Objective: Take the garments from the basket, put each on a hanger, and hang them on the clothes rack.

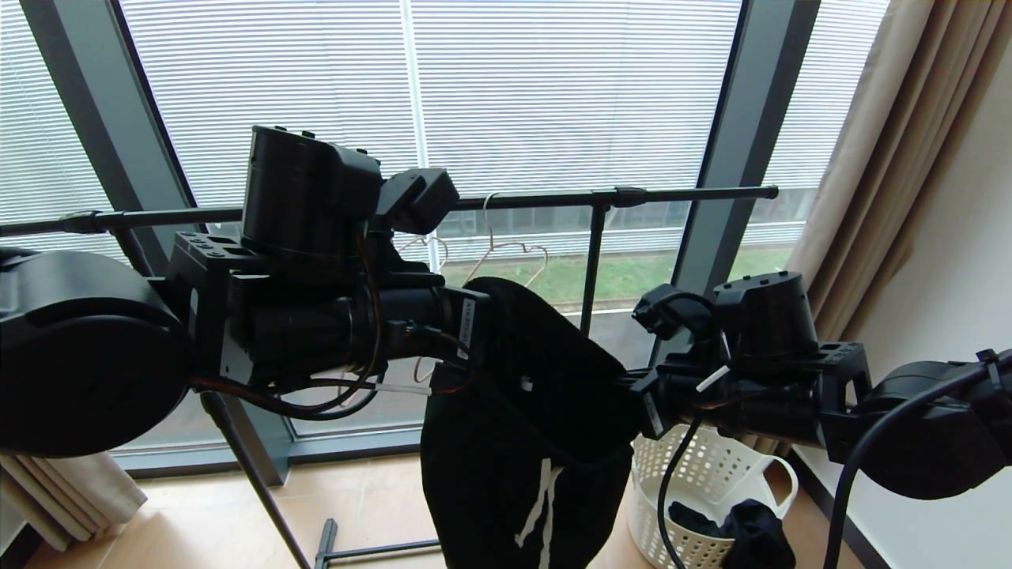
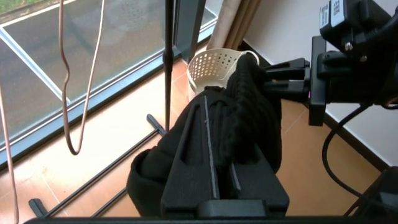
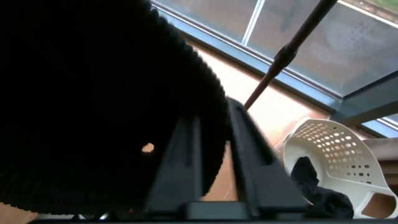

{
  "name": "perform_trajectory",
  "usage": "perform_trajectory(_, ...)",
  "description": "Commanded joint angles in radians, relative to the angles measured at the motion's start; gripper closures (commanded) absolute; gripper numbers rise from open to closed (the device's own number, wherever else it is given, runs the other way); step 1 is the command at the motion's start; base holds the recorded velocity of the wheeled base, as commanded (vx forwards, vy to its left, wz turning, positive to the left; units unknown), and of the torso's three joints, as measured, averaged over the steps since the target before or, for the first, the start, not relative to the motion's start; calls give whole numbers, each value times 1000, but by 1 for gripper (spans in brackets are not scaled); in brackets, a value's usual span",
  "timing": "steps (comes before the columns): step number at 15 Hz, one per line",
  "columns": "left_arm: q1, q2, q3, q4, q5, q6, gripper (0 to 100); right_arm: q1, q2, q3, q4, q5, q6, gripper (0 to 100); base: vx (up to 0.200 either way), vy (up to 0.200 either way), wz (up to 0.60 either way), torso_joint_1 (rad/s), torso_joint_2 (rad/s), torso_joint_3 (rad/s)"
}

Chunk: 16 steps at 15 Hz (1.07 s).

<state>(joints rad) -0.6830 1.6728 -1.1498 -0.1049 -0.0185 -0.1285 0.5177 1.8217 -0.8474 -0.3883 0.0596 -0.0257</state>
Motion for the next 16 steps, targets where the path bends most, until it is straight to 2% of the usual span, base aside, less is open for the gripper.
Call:
perform_trajectory(1, 0, -10, 12, -1, 0, 0, 100, -19, 13, -12, 0, 0, 6, 100, 0, 0, 0, 0, 0, 0)
perform_trajectory(2, 0, -10, 12, -1, 0, 0, 100, -21, 14, -16, 0, 0, 10, 100, 0, 0, 0, 0, 0, 0)
perform_trajectory(4, 0, -16, 39, -2, -9, 0, 100, -44, 5, -47, 0, -7, 84, 100, 0, 0, 0, 0, 0, 0)
perform_trajectory(6, 3, -25, 70, -2, -37, 20, 100, -65, -33, -76, 3, -14, 113, 100, 0, 0, 0, 0, 0, 0)
perform_trajectory(7, 5, -25, 88, -4, -38, 49, 0, -67, -42, -82, 5, -14, 115, 100, 0, 0, 0, 0, 0, 0)
perform_trajectory(8, 6, -25, 107, -6, -37, 93, 0, -68, -56, -87, 11, -14, 115, 100, 0, 0, 0, 0, 0, 0)
perform_trajectory(11, 14, -70, 190, -4, -38, 162, 0, -77, -87, -93, 12, -15, 127, 100, 0, 0, 0, 0, 0, 0)
perform_trajectory(12, 43, -91, 228, -6, -46, 201, 0, -87, -98, -91, 14, -15, 138, 100, 0, 0, 0, 0, 0, 0)
perform_trajectory(15, 105, -148, 311, -4, -147, 311, 0, -96, -105, -117, 16, -17, 178, 100, 0, 0, 0, 0, 0, 0)
perform_trajectory(16, 137, -165, 344, -2, -178, 394, 0, -97, -105, -134, 16, -17, 181, 100, 0, 0, 0, 0, 0, 0)
